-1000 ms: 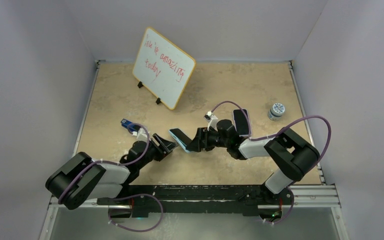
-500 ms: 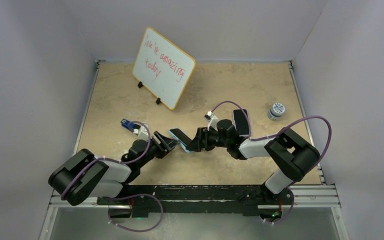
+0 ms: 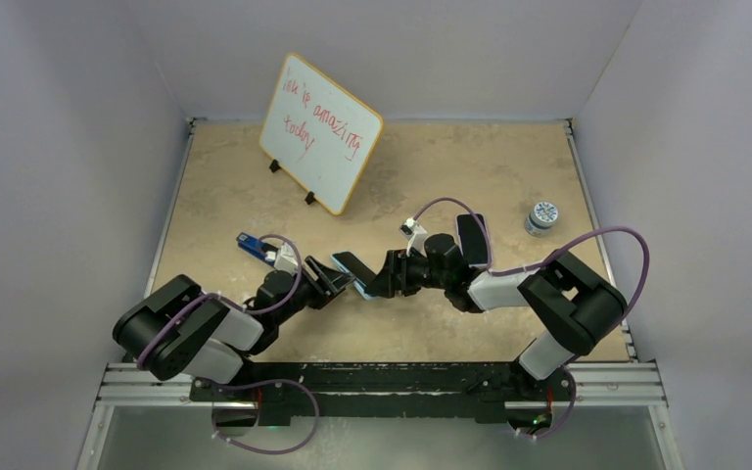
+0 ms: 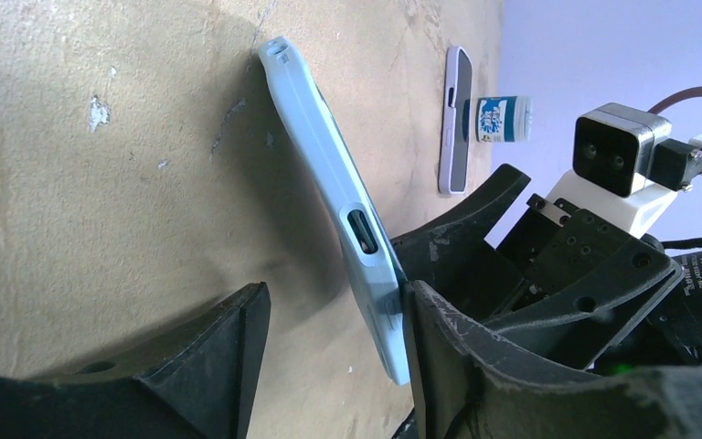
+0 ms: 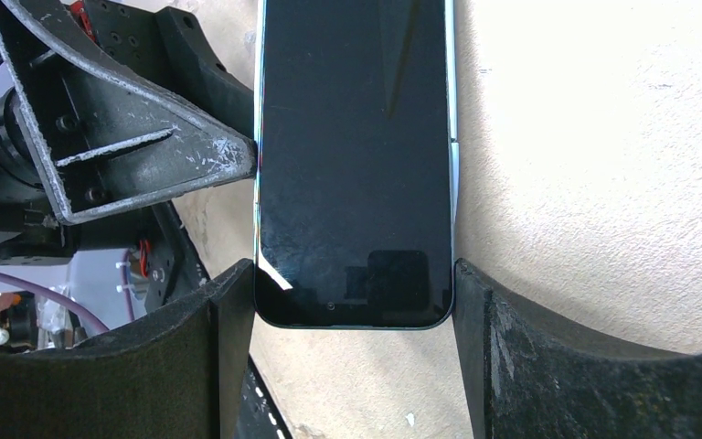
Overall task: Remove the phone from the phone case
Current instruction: Remove the phone from the phone case.
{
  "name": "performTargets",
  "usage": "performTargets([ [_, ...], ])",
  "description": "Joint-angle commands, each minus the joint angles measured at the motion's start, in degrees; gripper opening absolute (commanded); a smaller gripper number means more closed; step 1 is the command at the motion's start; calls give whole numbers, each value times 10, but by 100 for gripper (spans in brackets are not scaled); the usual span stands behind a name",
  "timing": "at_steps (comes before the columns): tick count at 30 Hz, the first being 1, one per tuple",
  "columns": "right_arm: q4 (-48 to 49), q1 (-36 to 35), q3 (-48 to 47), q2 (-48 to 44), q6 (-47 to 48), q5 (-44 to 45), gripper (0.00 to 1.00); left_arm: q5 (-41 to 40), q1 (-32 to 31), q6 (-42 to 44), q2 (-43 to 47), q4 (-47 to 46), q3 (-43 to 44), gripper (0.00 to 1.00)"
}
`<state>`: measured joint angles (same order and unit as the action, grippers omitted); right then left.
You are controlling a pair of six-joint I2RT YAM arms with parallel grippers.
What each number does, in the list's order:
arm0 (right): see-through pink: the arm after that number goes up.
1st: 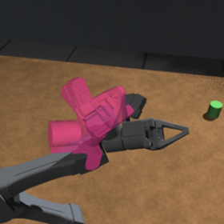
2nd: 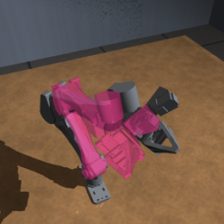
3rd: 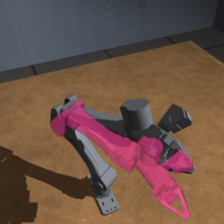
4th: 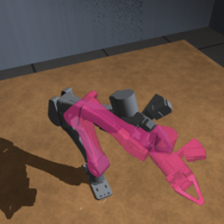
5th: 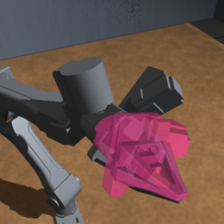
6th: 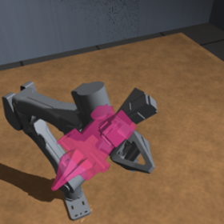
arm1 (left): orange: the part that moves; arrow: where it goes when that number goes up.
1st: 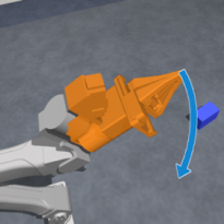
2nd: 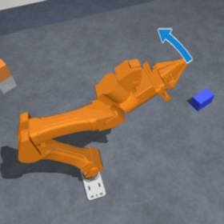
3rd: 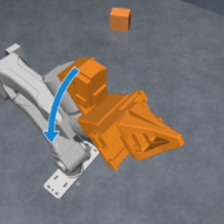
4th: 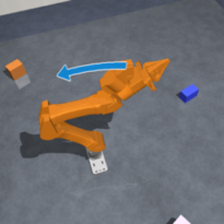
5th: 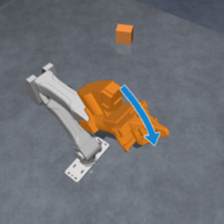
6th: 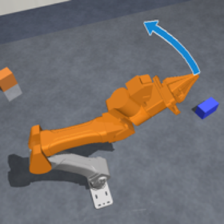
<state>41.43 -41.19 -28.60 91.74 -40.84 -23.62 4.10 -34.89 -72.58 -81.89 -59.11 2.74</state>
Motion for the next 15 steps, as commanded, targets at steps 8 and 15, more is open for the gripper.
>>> performTargets([
  [8,8,1,-11,-19,-7,-36,0,-13,-1,-26,-84,-10,-27,45],
  [15,22,2,-6,-15,-19,-51,0,-12,-1,-40,-209,-99,-51,37],
])
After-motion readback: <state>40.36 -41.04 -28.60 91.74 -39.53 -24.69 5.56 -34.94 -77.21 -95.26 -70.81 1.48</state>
